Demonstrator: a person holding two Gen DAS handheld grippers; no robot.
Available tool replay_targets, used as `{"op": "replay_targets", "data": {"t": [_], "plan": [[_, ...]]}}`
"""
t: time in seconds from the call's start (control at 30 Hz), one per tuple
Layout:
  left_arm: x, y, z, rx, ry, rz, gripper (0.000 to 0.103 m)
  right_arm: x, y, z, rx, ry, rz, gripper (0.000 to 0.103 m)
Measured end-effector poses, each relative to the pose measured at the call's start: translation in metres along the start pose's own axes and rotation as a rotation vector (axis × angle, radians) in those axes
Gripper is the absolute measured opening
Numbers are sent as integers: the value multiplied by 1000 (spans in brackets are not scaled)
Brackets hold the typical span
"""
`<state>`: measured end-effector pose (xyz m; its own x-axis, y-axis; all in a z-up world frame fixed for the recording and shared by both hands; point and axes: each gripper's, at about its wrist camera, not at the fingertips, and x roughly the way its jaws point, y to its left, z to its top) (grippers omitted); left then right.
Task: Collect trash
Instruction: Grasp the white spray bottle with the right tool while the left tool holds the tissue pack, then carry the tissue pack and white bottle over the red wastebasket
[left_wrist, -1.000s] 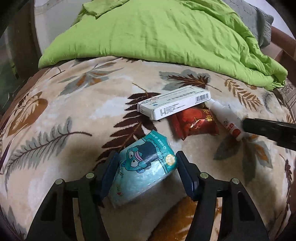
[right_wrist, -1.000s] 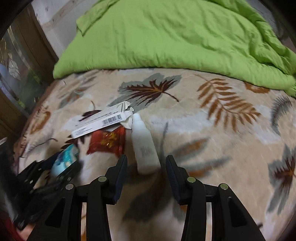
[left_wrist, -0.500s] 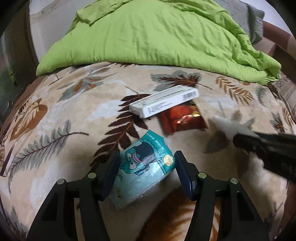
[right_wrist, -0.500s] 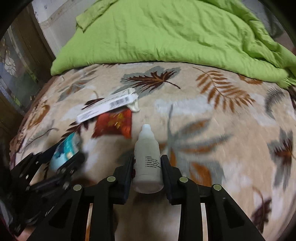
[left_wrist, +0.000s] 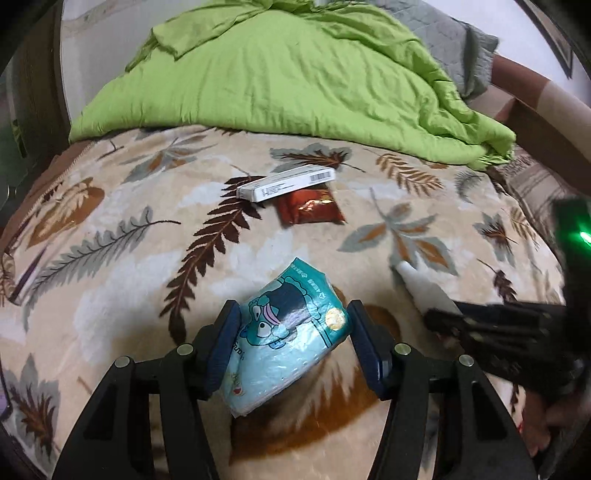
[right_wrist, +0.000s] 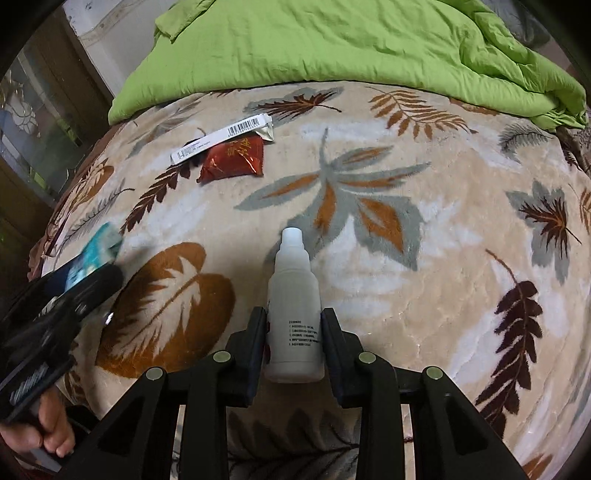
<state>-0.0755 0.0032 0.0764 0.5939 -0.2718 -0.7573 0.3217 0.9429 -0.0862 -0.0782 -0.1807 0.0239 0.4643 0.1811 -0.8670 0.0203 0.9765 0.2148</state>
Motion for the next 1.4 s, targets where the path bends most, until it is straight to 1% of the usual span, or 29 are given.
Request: {"op": "replay_targets", "data": {"t": [0.07,0.17,0.3,0.5,0.63,0.73,1.07,1.4], "plan": [[-7,-5,-5,15,-8,8,59,7,0,0,6,28,0,33],[-12,-10,-11,24,-12,20,59,7,-1,0,12,27,0,32],[-17,-11,-18,26,-15,41,59,-10,1,-3,6,-42,-35,31],[-22,-12,-24,34,-37,77,59,-48,10,-19,8,-175,-83,31],[-27,-18,-26,54,-67,110,59,-61,21,-35,5,-226,-97,31],[-30,-18,-26,53,-76,113,59,-69,23,-44,6,-261,-110,31],[-39,-18,-34,62,-112,147,59,-76,23,-56,13,-279,-126,32],[-38,-18,-37,61,-115,151,59,-69,18,-54,42,-246,-124,32]]}}
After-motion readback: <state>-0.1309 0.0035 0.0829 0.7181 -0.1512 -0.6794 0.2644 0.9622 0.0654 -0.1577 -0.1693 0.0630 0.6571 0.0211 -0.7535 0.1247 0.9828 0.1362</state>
